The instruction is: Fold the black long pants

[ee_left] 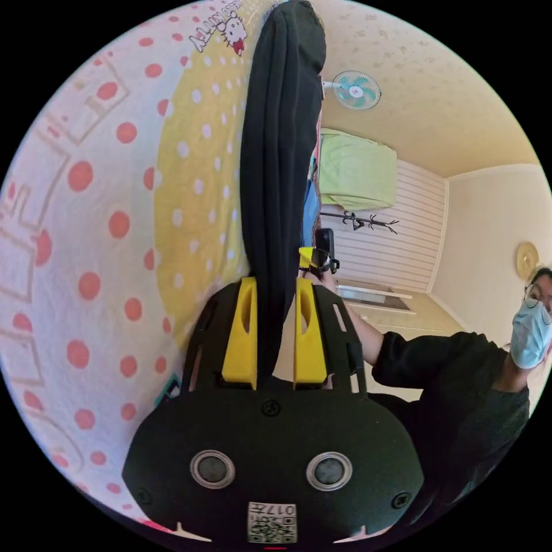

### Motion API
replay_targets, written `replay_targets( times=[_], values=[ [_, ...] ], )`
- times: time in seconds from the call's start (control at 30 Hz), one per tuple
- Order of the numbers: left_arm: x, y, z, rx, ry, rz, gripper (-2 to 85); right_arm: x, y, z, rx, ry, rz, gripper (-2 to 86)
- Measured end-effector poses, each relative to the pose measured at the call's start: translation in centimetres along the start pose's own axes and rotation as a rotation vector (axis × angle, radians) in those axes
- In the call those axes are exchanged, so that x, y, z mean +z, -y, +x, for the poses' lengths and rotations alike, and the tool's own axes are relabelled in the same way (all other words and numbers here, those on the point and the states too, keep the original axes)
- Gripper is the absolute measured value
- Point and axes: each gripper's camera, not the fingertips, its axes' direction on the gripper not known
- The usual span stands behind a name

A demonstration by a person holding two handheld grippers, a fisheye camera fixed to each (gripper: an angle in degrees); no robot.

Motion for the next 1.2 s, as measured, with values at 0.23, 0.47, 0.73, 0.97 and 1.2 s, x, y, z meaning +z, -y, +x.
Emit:
replay_targets(
  times=[0.23, 0.47, 0.73, 0.97, 1.2],
  values=[
    [-1.6, -3.6, 10.6, 0.259, -0.095, 0.027, 5.0, -4.0, -4.6, -9.0, -0.221, 0.178, -0.025, 0.0],
    [-4.6, -12.9, 35.4, 0.683, -0.073, 0.141, 4.7, -11.8, -15.2, -30.1, -0.649, 0.101, -0.017, -0.6],
    [-6.8, -13.0, 48.8, 0.854, -0.162, 0.336, 4.8, -17.9, -18.4, -44.9, -0.965, 0.05, 0.009, -0.6],
    [-8.8, -1.6, 45.1, 0.586, -0.076, 0.443, 4.7, -19.2, -9.6, -44.7, -0.832, -0.028, 0.021, -0.5],
    [-10.0, 9.3, 36.2, 0.425, 0.09, 0.469, 4.8, -16.8, 0.0, -39.8, -0.753, -0.169, 0.013, -0.2]
  ],
)
